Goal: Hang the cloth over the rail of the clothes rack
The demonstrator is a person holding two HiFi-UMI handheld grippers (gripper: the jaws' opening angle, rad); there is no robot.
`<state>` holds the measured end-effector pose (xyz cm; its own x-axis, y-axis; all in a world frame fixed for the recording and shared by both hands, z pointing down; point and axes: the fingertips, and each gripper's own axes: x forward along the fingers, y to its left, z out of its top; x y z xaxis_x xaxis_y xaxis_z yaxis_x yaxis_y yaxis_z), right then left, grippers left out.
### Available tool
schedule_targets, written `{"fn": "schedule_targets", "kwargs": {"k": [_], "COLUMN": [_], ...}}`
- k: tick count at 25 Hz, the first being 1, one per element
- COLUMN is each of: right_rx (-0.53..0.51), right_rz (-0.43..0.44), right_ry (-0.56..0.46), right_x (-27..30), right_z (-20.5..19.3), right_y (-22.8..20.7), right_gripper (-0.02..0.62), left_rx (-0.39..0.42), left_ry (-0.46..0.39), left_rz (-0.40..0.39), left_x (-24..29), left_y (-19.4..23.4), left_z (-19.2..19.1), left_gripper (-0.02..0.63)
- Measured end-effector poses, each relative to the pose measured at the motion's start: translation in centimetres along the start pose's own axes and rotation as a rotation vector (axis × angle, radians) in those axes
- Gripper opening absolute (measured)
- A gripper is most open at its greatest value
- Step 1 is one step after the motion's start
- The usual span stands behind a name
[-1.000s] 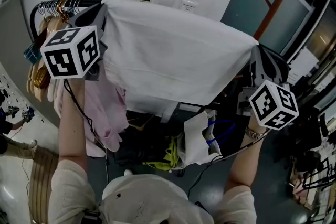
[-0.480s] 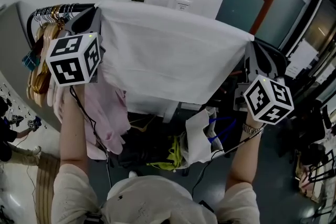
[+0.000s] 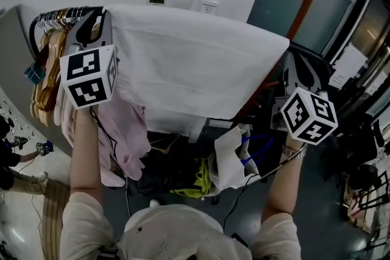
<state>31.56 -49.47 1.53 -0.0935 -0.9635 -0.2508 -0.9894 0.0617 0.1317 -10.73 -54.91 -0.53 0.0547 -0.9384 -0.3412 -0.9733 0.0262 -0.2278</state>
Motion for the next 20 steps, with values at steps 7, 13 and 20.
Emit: {"fn": "schedule_targets", "kwargs": {"k": [7, 13, 20], "right_rx": [0.071, 0.213, 0.180], "right_rz": [-0.012, 0.035, 0.126], "right_ry": [-0.047, -0.087, -0.034], "right_x": [-1.3, -3.6, -6.7], "right_z": [-0.3, -4.2, -11.7], "right_y": [-0.4, 0.8, 5.8], "right_gripper": [0.029, 0.028, 0.026], "left_rx": [-0.025, -0.143, -0.171], "left_ry": [-0.072, -0.082, -0.013], "left_rz": [0.048, -0.043, -0.179], "left_x": [-2.4, -7.5, -12.1], "left_y": [0.9, -2.6, -8.5], "left_z": [0.4, -3.8, -9.9], "left_gripper": [0.112, 0.060, 0.012]}}
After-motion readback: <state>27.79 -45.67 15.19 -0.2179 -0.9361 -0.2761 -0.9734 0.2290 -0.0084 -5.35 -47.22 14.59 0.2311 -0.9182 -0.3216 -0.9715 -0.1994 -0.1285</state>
